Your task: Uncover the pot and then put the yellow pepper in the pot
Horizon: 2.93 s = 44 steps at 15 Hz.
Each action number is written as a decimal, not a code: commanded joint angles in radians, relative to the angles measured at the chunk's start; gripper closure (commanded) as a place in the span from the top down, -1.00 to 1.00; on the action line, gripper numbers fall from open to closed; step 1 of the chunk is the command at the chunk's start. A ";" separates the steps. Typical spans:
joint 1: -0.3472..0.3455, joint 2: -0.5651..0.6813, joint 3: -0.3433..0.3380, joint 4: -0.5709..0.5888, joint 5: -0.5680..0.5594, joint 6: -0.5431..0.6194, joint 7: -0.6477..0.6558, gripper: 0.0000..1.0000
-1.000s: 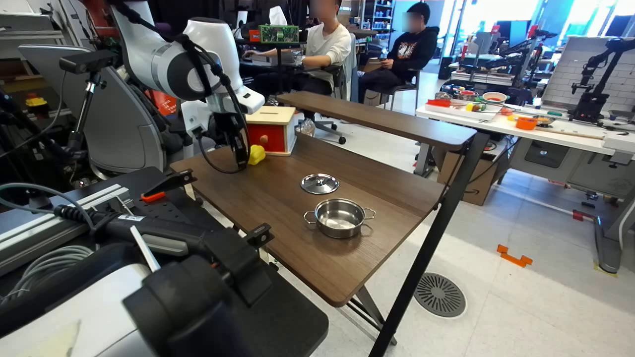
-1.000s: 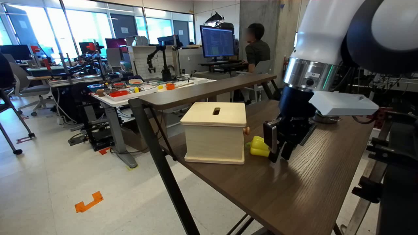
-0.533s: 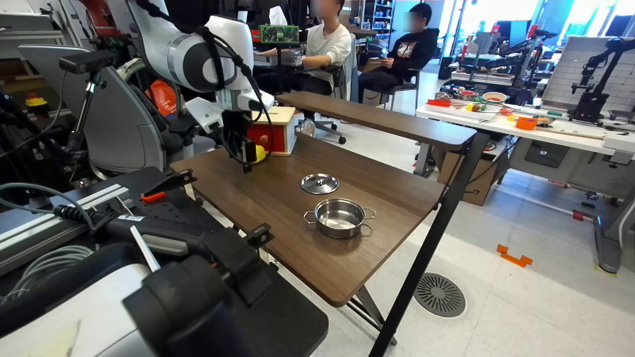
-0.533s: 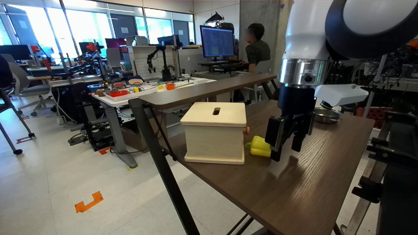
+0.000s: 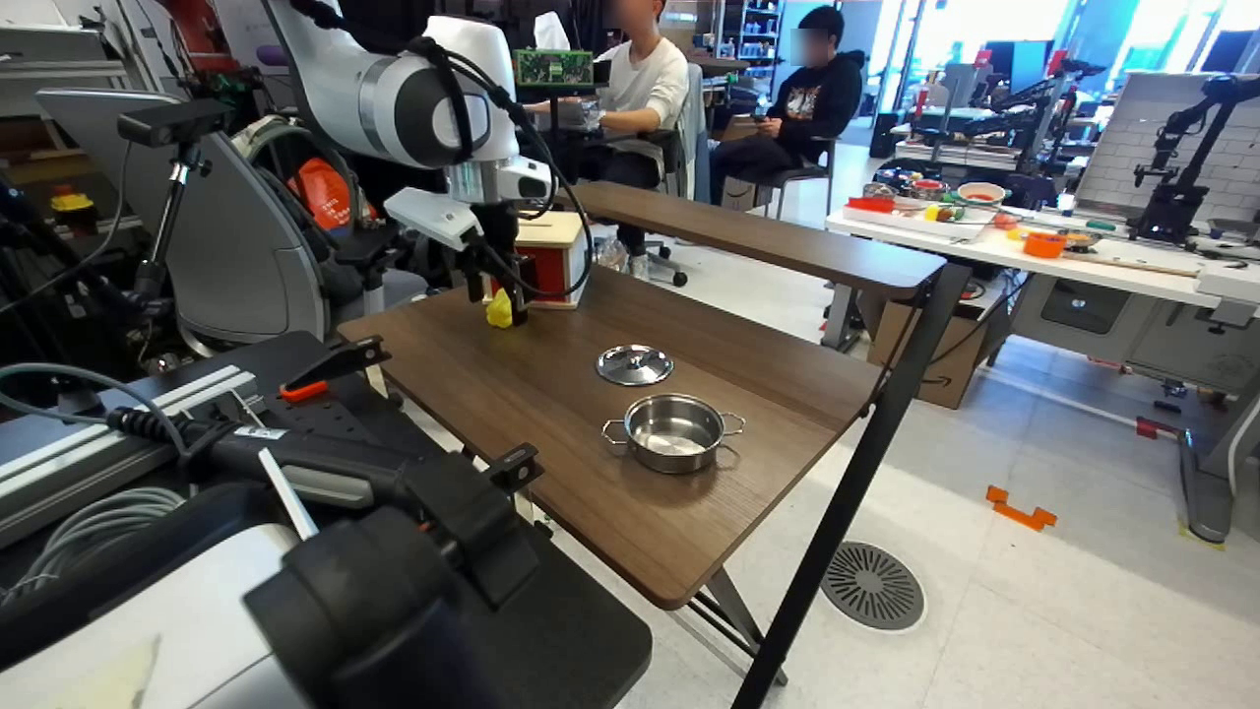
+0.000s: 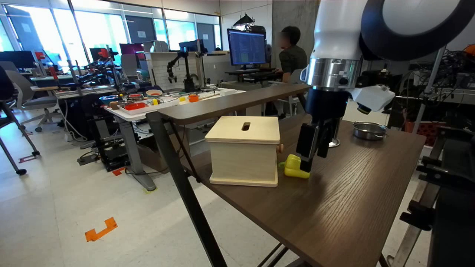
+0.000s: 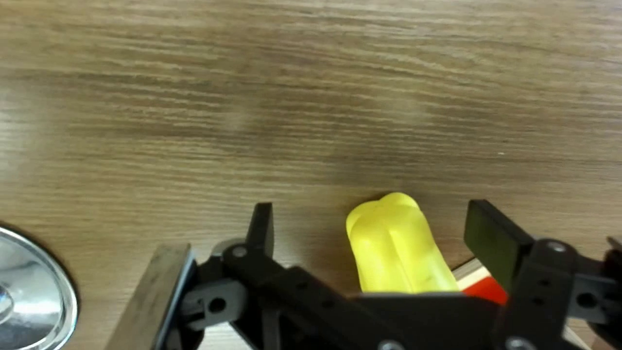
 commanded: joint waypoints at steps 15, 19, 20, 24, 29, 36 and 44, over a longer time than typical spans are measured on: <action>0.004 0.021 -0.021 0.035 -0.069 -0.010 -0.092 -0.69; -0.010 -0.009 -0.023 0.006 -0.066 -0.012 -0.109 -0.69; -0.013 -0.018 -0.028 -0.002 -0.066 -0.015 -0.110 -0.69; -0.054 -0.069 -0.034 -0.056 -0.058 -0.021 -0.130 -0.69; -0.119 -0.161 -0.048 -0.137 -0.048 -0.017 -0.143 -0.69; -0.223 -0.217 -0.126 -0.136 -0.035 -0.053 -0.132 -0.69; -0.334 -0.208 -0.169 -0.125 -0.025 -0.089 -0.142 -0.69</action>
